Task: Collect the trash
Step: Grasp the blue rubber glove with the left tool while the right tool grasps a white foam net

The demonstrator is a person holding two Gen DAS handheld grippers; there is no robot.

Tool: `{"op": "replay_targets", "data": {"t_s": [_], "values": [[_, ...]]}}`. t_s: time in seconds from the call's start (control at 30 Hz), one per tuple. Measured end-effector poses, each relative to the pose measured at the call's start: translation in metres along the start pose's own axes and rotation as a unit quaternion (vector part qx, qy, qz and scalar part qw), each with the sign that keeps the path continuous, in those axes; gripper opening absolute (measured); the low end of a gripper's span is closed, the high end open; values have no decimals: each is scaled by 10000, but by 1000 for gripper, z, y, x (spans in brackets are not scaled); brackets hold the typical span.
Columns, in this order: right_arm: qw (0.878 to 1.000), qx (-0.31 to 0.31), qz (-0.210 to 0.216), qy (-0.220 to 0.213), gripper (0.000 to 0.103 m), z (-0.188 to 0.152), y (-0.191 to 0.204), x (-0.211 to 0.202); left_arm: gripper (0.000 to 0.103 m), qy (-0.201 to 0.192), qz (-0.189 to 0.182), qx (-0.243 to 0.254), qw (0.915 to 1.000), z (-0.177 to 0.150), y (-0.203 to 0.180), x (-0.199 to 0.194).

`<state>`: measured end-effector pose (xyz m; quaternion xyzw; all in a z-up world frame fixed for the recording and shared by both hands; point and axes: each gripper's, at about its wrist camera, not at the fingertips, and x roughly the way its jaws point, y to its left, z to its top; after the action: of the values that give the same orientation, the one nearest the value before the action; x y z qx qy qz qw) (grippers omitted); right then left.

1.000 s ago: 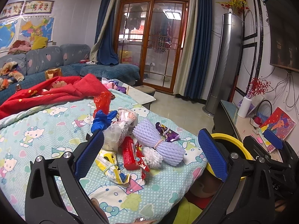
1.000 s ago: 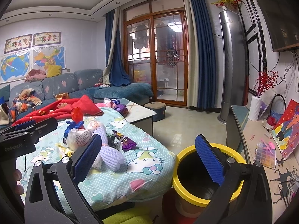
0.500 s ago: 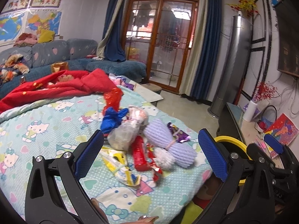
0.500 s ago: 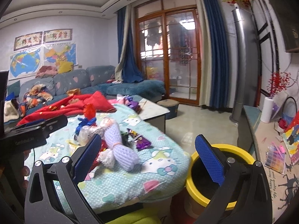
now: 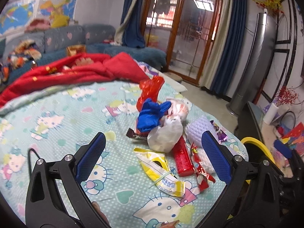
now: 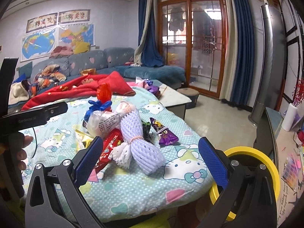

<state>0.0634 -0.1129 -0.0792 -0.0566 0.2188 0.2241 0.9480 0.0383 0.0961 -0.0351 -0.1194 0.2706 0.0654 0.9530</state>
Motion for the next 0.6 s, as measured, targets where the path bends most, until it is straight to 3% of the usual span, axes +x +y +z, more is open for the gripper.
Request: {"op": "replay_targets", "data": {"t_s": [0.07, 0.23, 0.4, 0.6], "values": [[10000, -13, 22, 93, 97, 1, -2, 9, 93, 39, -157, -86, 9998, 2, 9, 8], [9995, -58, 81, 286, 95, 0, -5, 29, 93, 167, -139, -119, 9997, 12, 20, 29], [9983, 63, 197, 552, 84, -4, -12, 45, 92, 378, -422, -381, 9977, 24, 31, 56], [9943, 227, 411, 960, 74, -12, -20, 62, 80, 679, -811, -687, 9920, 34, 37, 86]]}}
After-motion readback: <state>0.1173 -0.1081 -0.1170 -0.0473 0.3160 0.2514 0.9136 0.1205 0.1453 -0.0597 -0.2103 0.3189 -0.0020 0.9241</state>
